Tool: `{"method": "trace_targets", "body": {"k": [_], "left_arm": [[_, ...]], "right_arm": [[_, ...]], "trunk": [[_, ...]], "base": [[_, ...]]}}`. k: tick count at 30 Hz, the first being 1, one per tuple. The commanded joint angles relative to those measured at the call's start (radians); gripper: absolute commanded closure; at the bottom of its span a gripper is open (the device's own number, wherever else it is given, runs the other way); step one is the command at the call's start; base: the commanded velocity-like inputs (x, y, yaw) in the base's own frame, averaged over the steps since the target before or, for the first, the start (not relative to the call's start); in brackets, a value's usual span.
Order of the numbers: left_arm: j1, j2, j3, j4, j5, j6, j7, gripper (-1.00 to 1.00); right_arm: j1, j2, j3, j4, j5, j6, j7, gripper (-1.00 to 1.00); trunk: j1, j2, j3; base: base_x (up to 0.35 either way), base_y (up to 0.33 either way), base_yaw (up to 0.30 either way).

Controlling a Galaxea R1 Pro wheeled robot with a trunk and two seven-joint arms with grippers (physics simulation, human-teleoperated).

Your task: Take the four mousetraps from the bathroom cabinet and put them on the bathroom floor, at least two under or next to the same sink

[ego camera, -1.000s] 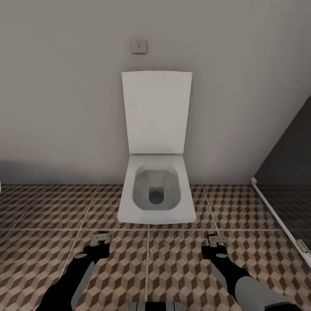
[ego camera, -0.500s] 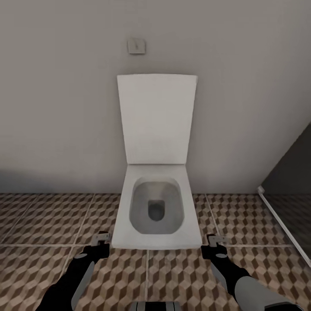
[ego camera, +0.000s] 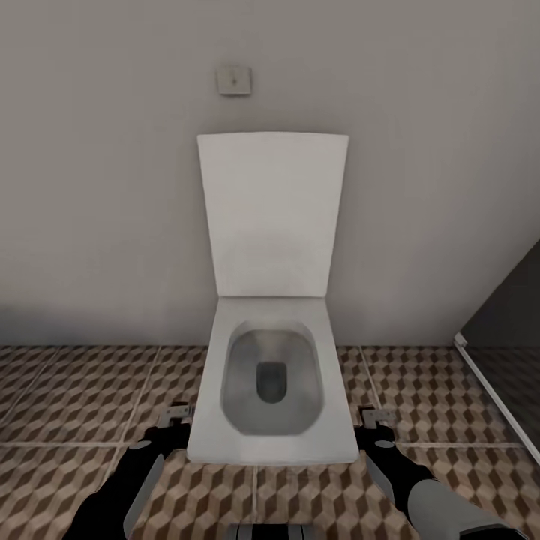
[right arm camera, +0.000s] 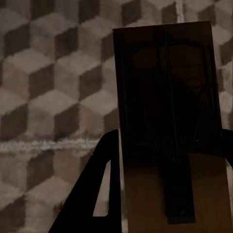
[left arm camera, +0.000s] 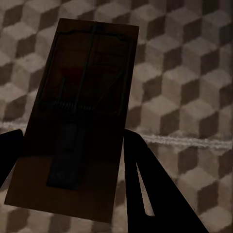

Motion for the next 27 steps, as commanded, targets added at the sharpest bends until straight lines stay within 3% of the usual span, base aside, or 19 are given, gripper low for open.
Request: {"method": "trace_targets", "body": {"k": [1, 27], "left_arm": [[0.0, 0.001, -0.004, -0.001, 0.007, 0.004, 0.009, 1.0], [0.0, 0.002, -0.004, -0.001, 0.008, 0.004, 0.008, 1.0]], "right_arm": [[0.0, 0.0, 0.008, 0.0, -0.011, -0.001, -0.002, 1.0], [0.0, 0.0, 0.007, 0.0, -0.01, -0.002, -0.002, 1.0]], "trunk": [[0.0, 0.0, -0.001], [0.0, 0.0, -0.001]], "base": [[0.271, 0.0, 0.0], [0.083, 0.0, 0.0]]}}
